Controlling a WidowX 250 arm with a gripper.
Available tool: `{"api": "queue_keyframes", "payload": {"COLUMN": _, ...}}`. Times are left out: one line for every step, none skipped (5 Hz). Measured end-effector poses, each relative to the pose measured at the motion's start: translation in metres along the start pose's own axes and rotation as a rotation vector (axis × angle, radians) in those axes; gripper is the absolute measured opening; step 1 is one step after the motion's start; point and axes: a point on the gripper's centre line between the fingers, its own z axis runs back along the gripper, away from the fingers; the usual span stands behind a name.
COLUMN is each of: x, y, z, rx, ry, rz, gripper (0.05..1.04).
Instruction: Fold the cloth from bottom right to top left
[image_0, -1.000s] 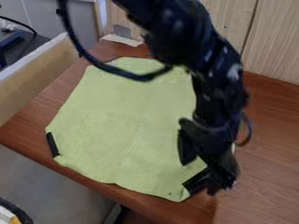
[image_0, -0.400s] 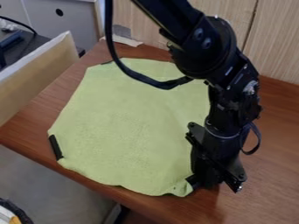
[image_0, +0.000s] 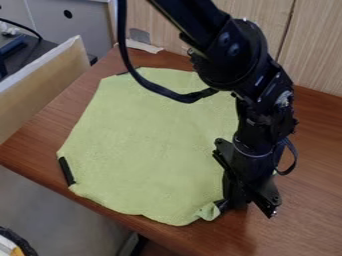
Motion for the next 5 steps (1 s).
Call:
{"api": "queue_keyframes", "payload": {"x": -0.004, "y": 0.004, "z": 0.003, "rx": -0.067, "ry": 0.029, "rz": 0.016, "gripper": 0.079}}
{"api": "queue_keyframes", "payload": {"x": 0.004, "y": 0.019, "z": 0.025, "rx": -0.083, "ry": -0.019, "rz": 0.053, "gripper": 0.079}}
{"api": "queue_keyframes", "payload": {"x": 0.012, "y": 0.052, "z": 0.052, "rx": -0.093, "ry": -0.104, "rz": 0.117, "gripper": 0.079}}
{"api": "queue_keyframes", "payload": {"x": 0.017, "y": 0.088, "z": 0.070, "rx": -0.068, "ry": -0.136, "rz": 0.161, "gripper": 0.079}}
{"api": "queue_keyframes", "payload": {"x": 0.006, "y": 0.140, "z": 0.085, "rx": -0.040, "ry": -0.176, "rz": 0.275, "gripper": 0.079}}
